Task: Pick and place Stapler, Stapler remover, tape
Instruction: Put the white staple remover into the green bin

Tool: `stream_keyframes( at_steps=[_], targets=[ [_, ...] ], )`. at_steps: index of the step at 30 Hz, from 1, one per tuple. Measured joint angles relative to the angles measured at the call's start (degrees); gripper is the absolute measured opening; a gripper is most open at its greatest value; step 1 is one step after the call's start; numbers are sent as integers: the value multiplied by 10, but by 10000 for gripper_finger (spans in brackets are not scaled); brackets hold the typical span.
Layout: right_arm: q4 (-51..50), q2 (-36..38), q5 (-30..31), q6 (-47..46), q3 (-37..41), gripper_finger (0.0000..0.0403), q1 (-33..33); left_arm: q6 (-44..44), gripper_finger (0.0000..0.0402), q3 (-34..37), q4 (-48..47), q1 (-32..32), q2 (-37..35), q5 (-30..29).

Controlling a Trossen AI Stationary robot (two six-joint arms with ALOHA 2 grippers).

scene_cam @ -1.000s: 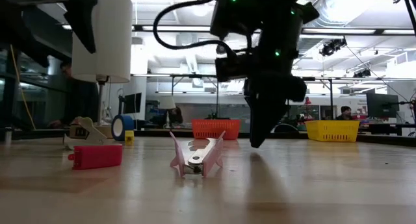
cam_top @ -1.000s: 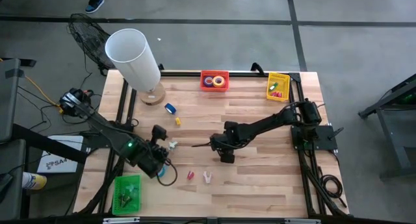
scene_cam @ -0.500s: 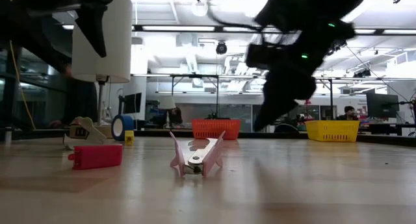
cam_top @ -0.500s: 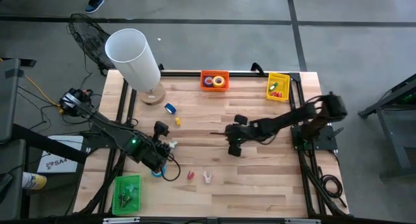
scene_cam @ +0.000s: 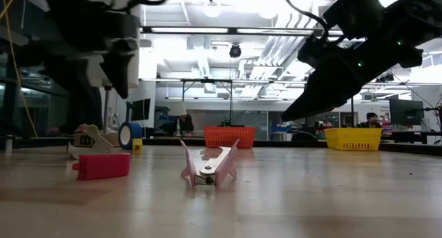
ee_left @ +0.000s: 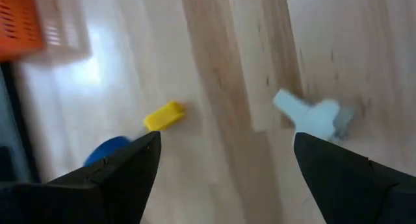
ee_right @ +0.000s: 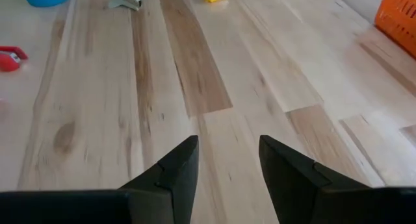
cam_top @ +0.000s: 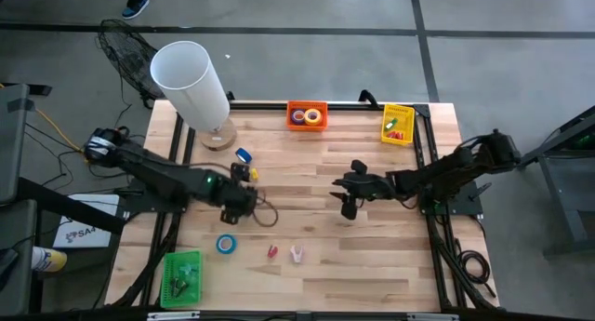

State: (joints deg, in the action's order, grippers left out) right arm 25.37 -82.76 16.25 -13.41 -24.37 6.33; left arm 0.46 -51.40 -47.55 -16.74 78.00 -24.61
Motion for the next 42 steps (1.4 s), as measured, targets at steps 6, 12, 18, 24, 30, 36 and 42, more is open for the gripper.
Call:
stream_keyframes(
  at_steps=[6, 12, 18, 24, 30, 36, 42],
  targets=[
    [3, 0, -17, 15, 0, 153, 0, 5, 346, 0, 34, 96, 3, 135],
    [9, 0, -29, 34, 0, 153, 0, -40, 346, 0, 67, 176, 29, 266],
    [9, 0, -29, 69, 0, 153, 0, -98, 346, -14, 73, 203, 90, 333],
    [23, 0, -29, 112, 0, 153, 0, -115, 346, -58, 29, 201, 156, 349],
    [33, 0, -29, 141, 0, 153, 0, -149, 346, -93, -52, 200, 202, 348],
    [70, 0, -13, 186, -1, 153, 0, -186, 346, -94, -59, 192, 212, 349],
    [100, 0, 3, 220, -6, 153, -4, -207, 342, -94, -56, 170, 216, 348]
  ],
)
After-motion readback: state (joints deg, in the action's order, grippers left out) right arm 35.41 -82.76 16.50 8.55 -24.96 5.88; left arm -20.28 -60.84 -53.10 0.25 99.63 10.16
